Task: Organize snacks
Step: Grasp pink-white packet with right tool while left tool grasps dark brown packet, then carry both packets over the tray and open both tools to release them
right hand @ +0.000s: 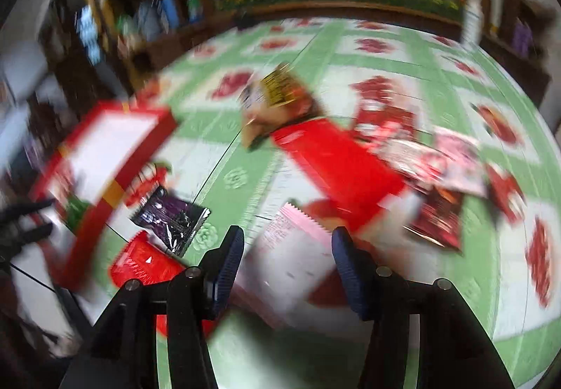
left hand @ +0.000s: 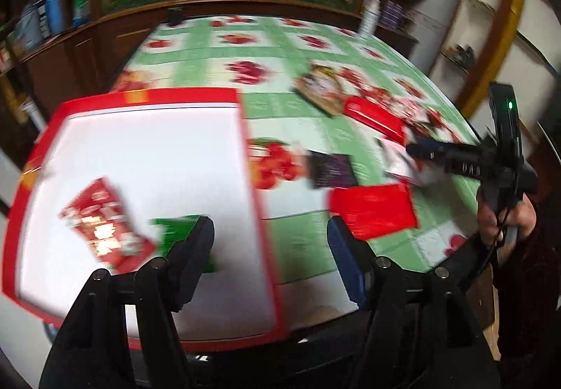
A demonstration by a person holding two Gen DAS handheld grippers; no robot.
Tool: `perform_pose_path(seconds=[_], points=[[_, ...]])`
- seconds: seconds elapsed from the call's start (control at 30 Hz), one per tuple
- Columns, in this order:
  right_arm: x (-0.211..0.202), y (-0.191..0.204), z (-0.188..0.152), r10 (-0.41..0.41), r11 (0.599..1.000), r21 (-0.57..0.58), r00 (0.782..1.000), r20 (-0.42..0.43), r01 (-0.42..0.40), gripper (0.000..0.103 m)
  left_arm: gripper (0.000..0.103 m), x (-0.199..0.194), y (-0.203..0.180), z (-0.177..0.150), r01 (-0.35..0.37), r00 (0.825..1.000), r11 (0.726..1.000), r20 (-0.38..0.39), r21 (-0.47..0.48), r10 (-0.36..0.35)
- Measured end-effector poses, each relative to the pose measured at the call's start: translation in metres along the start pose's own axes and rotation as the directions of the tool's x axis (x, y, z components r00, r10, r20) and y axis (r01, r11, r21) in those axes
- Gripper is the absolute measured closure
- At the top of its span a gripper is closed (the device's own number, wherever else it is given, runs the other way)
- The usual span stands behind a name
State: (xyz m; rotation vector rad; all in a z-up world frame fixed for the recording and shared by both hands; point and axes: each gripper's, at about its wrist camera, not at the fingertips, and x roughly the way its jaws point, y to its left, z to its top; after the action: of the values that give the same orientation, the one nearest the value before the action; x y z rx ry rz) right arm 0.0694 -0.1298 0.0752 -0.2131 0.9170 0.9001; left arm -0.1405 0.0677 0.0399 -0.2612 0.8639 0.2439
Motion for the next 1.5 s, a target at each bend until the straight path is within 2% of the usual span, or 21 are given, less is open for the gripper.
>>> perform_pose_path(seconds=[0.07,0.2,0.33,0.43,0.53,0.57,0.6,0.67,0.8,0.97,1.07,1.2,1.4,1.5], points=[[-0.013,-0.017,-0.007,-0.021,0.999,0.038,0.999,0.031,0.02,0.047,0.037,0.005,-0.016,0.001,0.016,1.0,0.999,-0.018,0.03,-0.015],[-0.018,-0.033,-0.016,0.009,0.995,0.096,1.0,0.028,-0.011,0.045,0.037,0.017,-0.042,0.003,0.04,0.998,0.996,-0.055,0.08,-0.036],[-0.002,-0.021,-0.012,0.04,0.994,0.102,0.999,-0.032,-0.037,0.042,0.037,0.021,-0.047,0.007,0.021,0.998,0.996,-0.067,0.086,-0.015],[0.016,-0.006,-0.006,0.054,0.992,0.122,0.995,-0.078,-0.044,0.036,0.037,0.018,-0.041,0.011,-0.014,0.998,0.996,-0.055,0.083,0.018],[0.026,0.017,0.0,0.016,0.997,0.081,0.995,-0.099,-0.008,0.035,0.037,0.016,-0.032,0.018,-0.039,0.998,0.997,-0.048,0.071,0.043],[0.029,0.026,0.001,-0.005,0.999,0.052,0.994,-0.106,0.011,0.035,0.037,0.016,-0.029,0.021,-0.04,0.998,0.997,-0.051,0.07,0.043],[0.031,0.038,0.0,-0.059,0.998,-0.007,0.993,-0.103,0.059,0.038,0.037,0.017,-0.027,0.024,-0.034,0.998,0.997,-0.055,0.066,0.037],[0.033,0.047,-0.003,-0.138,0.988,-0.084,0.987,-0.082,0.131,0.056,0.037,0.018,-0.027,0.03,-0.01,0.998,0.998,-0.062,0.055,0.013],[0.026,0.038,-0.011,-0.169,0.981,-0.101,0.984,-0.057,0.163,0.058,0.037,0.03,-0.038,0.046,0.022,0.996,0.999,-0.088,0.034,-0.019],[0.01,0.001,-0.02,-0.186,0.982,-0.044,0.981,-0.051,0.184,0.057,0.037,0.063,-0.059,0.06,-0.023,0.99,0.999,-0.137,0.044,0.028],[0.004,-0.009,-0.024,-0.182,0.983,-0.028,0.982,-0.046,0.181,0.056,0.037,0.089,-0.065,0.067,-0.053,0.982,0.998,-0.179,0.04,0.059],[0.003,-0.007,-0.025,-0.193,0.98,-0.045,0.98,-0.041,0.191,0.053,0.036,0.11,-0.062,0.062,-0.03,0.966,1.0,-0.255,0.002,0.03],[0.006,-0.005,-0.022,-0.186,0.982,-0.05,0.981,-0.044,0.184,0.052,0.036,0.111,-0.058,0.063,-0.046,0.972,0.999,-0.231,0.013,0.048],[0.006,-0.004,-0.022,-0.19,0.981,-0.052,0.981,-0.042,0.188,0.055,0.052,0.111,-0.06,0.061,-0.081,0.976,0.995,-0.199,0.052,0.09]])
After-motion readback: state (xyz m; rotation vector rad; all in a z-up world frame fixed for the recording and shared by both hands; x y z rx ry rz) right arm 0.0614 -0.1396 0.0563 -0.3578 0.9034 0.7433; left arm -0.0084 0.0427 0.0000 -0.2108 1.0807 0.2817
